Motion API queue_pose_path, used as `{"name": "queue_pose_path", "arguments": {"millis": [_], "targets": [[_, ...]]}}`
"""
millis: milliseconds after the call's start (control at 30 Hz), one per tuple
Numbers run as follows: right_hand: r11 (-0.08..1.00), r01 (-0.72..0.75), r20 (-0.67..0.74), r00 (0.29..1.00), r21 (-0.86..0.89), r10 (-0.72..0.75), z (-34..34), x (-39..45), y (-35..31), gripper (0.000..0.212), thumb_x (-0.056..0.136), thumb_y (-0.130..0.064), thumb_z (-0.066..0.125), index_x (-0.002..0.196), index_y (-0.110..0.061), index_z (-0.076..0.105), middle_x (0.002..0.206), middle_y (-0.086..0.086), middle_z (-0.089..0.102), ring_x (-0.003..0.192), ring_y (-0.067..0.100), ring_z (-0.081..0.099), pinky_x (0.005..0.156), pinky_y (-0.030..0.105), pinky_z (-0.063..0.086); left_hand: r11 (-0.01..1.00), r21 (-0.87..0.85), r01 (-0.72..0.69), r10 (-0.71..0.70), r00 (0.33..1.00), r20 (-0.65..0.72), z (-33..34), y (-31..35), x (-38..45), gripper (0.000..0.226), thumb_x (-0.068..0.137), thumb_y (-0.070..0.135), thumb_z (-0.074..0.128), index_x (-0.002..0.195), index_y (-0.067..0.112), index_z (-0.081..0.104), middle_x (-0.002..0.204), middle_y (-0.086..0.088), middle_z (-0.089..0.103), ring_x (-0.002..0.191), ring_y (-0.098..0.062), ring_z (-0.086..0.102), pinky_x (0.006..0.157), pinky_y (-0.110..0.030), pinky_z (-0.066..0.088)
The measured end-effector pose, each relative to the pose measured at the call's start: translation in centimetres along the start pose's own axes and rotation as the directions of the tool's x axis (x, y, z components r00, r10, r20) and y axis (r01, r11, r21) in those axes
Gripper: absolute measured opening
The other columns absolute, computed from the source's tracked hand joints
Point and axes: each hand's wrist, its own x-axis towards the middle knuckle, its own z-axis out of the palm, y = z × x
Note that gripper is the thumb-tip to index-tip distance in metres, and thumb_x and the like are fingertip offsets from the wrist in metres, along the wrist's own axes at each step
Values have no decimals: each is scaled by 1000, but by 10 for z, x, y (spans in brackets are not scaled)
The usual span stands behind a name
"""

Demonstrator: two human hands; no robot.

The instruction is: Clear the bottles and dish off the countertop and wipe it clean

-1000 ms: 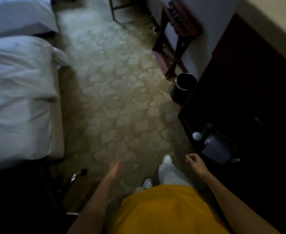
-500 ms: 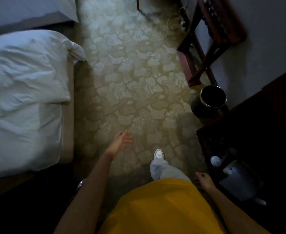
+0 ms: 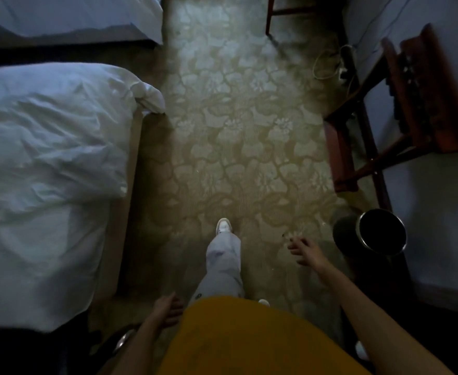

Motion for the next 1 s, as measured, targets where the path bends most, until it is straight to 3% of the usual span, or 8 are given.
{"name": "queue_pose_path", "arguments": {"millis": [100, 167, 233, 500, 600, 733, 867, 1000], "targets": [[982, -189, -29, 982, -11, 189, -11, 36, -1, 31, 106, -30, 54, 122, -4, 61, 98, 9, 67, 80, 19, 62, 58, 27, 46, 999, 53, 6, -7, 1000, 19, -4, 95, 34, 48, 110, 33, 49, 139, -4, 54, 128, -40, 58, 121, -59, 56, 94, -64, 52], [954, -299, -59, 952, 27, 300, -20, 48, -3, 34, 106, -27, 55, 126, 1, 60, 97, 13, 67, 78, 23, 63, 56, 27, 44, 992, 72, -101, 98, 994, 40, -11, 177, 51, 49, 108, 35, 51, 135, -5, 55, 117, -44, 55, 94, -54, 64, 80, -59, 57], [937, -342, -84, 934, 72, 347, -26, 60, -15, 38, 105, -29, 57, 125, 3, 59, 103, 19, 69, 87, 32, 66, 62, 33, 47, 966, 87, -242, 237, 969, 71, -17, 276, 65, 44, 107, 34, 53, 124, -6, 59, 101, -40, 60, 72, -32, 63, 63, -38, 51], [930, -357, -119, 923, 86, 365, -54, 144, -167, 35, 108, -27, 50, 126, 1, 59, 114, 17, 68, 95, 27, 64, 68, 33, 45, 818, 230, -527, 509, 850, 140, 3, 608, 58, 36, 109, 38, 48, 119, 9, 65, 107, -10, 73, 94, -25, 70, 80, -35, 55], [940, -333, -90, 937, 69, 338, -68, 217, -230, 41, 108, -31, 50, 135, -1, 55, 119, 16, 68, 99, 26, 66, 80, 39, 51, 823, 258, -505, 478, 863, 165, 9, 667, 82, 34, 109, 38, 48, 118, 10, 65, 106, -10, 72, 92, -24, 68, 81, -37, 54], [965, -262, -28, 964, 29, 263, -87, 306, -368, 38, 107, -38, 49, 128, -7, 60, 116, 10, 69, 95, 19, 65, 68, 33, 49, 915, 216, -340, 334, 940, 65, 1, 698, 120, 30, 107, 38, 52, 109, 10, 65, 91, -8, 69, 74, -21, 63, 65, -30, 49], [995, -95, -44, 995, -16, 94, -116, 385, -524, 36, 108, -32, 50, 124, -3, 63, 112, 12, 69, 91, 19, 64, 68, 30, 49, 975, 102, -196, 180, 972, 148, -16, 716, 153, 31, 107, 39, 52, 85, 17, 53, 62, 4, 48, 45, -12, 39, 47, -22, 32], [1000, 14, -35, 999, -2, -14, -139, 454, -645, 34, 105, -38, 53, 124, -12, 64, 113, 6, 72, 100, 18, 69, 83, 40, 57, 988, 19, -150, 145, 977, 159, -16, 784, 160, 34, 109, 30, 45, 77, 18, 48, 59, 4, 46, 40, -9, 36, 40, -21, 30]]}}
